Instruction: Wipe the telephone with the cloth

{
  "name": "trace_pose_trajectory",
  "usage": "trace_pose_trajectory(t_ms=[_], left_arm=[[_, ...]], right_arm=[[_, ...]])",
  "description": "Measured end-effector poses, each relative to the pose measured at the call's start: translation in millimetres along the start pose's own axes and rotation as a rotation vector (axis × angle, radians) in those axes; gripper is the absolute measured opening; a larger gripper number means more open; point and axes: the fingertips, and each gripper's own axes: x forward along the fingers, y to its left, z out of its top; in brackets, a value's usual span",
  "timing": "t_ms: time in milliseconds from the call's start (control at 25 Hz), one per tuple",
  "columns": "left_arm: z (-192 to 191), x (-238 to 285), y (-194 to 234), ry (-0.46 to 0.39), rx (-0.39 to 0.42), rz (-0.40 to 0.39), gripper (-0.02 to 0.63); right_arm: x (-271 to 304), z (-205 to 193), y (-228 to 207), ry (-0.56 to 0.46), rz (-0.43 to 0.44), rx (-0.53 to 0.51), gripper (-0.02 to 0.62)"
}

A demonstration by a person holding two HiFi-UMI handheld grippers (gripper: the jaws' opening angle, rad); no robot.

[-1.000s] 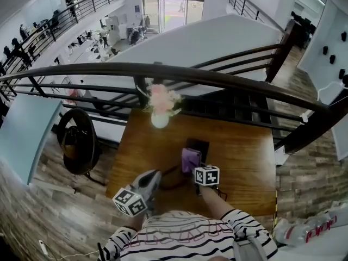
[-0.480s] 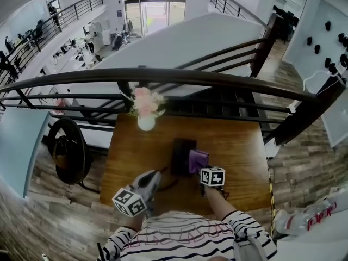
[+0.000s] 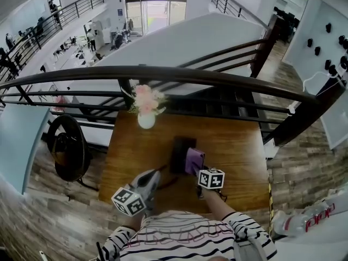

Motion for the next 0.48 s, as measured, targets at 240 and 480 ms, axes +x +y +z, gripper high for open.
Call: trace_pose_trajectory(t_ms=[240, 480], left_arm=[[3.2, -18.3, 3.6, -0.019, 0.003, 0.042, 0.000], [4.2, -32.7, 7.7, -0.032, -0.002, 0.086, 0.000]], right_arm=[[22.3, -21.5, 61.7, 0.063, 0.133, -0.077, 0.052], [49.5, -49.6, 87.0, 0.177, 0.186, -0.161, 0.054]])
